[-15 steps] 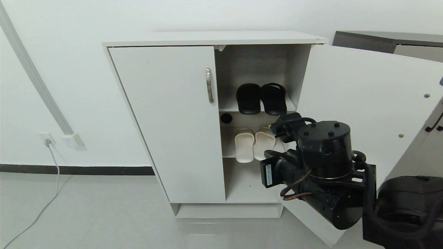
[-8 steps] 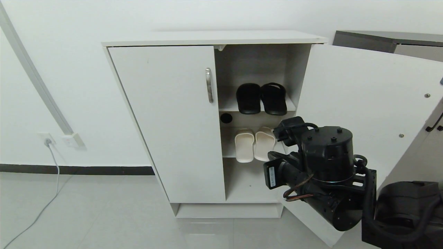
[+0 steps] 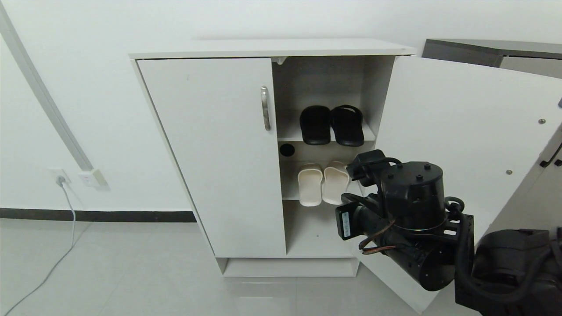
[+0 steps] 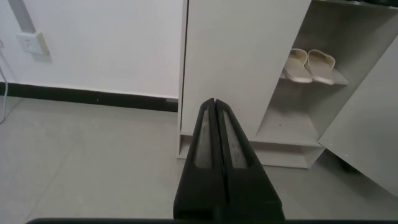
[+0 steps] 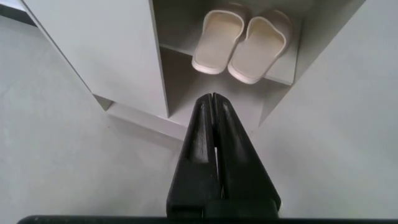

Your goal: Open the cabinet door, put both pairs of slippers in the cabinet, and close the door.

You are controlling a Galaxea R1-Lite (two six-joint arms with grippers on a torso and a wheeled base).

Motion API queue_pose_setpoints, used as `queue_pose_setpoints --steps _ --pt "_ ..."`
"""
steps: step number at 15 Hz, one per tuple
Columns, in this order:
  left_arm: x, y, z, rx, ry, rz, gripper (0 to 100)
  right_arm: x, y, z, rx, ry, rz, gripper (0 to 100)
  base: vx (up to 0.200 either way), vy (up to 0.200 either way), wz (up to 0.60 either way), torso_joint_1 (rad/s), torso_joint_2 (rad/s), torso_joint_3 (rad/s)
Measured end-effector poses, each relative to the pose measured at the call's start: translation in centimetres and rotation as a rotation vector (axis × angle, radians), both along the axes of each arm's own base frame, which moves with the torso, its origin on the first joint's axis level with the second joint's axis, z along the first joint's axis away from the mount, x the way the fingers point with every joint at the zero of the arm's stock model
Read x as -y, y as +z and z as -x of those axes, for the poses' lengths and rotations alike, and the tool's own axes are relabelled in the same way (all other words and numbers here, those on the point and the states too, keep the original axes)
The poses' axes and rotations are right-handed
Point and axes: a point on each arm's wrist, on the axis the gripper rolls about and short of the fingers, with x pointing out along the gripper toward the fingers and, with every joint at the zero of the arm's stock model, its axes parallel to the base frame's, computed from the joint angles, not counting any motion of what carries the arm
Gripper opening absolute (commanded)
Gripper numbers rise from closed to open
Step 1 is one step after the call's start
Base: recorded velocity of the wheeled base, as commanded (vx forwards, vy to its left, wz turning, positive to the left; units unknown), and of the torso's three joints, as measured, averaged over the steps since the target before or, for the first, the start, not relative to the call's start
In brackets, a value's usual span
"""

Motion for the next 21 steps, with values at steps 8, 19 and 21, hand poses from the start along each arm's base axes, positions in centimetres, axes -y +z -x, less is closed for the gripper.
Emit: queue_pose_setpoints --steps 8,19,21 --pt "0.00 0.01 0.00 0.000 0.000 0.001 0 -0.03 -0.51 0.05 -0.006 0.005 0.029 0 0.000 0.000 0.00 0.034 -0.36 -0.331" --pt "0.00 0.00 0.00 0.000 0.001 0.001 0 0.12 -0.75 0.06 -0.013 0.002 0.032 0 0.000 0.000 0.00 0.147 -0.47 -0.329" --pt "0.00 -0.01 0.00 -0.001 0.000 0.001 0 0.10 -0.76 0.11 -0.014 0.004 0.033 0 0.000 0.000 0.00 0.198 -0.50 -0.315"
